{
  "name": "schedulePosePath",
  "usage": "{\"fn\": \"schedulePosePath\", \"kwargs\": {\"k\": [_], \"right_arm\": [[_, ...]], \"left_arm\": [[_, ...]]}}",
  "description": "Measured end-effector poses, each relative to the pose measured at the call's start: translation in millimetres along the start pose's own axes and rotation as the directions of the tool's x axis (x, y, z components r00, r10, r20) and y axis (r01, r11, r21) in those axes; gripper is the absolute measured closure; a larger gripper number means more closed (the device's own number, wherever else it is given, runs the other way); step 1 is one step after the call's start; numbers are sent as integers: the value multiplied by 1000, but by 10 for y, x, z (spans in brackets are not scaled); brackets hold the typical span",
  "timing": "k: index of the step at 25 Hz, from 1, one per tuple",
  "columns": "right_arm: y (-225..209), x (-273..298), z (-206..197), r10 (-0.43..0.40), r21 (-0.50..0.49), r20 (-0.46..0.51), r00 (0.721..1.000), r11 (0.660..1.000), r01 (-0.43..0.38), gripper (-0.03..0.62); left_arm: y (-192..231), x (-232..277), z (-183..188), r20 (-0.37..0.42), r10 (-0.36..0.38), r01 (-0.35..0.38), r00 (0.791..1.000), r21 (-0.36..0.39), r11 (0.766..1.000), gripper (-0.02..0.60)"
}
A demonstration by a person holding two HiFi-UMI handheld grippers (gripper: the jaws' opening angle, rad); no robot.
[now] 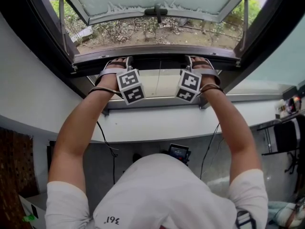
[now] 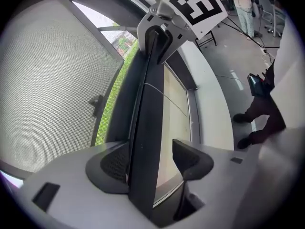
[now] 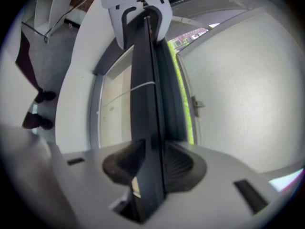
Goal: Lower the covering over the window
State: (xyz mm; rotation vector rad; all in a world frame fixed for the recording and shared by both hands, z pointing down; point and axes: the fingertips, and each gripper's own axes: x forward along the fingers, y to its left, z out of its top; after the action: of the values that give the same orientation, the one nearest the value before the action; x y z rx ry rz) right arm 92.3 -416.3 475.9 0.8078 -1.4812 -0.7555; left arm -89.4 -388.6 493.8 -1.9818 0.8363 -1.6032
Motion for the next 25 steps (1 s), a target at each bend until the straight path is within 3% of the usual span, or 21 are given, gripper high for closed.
{"fn": "schedulePosePath", "kwargs": {"k": [10, 17, 25], "right_arm": [[-14, -33, -49, -36, 8, 49, 998, 999, 36, 464], [8, -22, -19, -30, 4, 57, 998, 1000, 30, 462], [-1, -28, -12, -3, 28, 65, 998, 1000, 1, 462]], "left_arm": [[25, -16, 48, 90, 93, -93, 992, 4, 996, 300], [79, -64, 26, 139, 107, -98, 984, -69, 993, 301], [85, -67, 33, 150, 97, -84, 984, -94, 992, 301]]}}
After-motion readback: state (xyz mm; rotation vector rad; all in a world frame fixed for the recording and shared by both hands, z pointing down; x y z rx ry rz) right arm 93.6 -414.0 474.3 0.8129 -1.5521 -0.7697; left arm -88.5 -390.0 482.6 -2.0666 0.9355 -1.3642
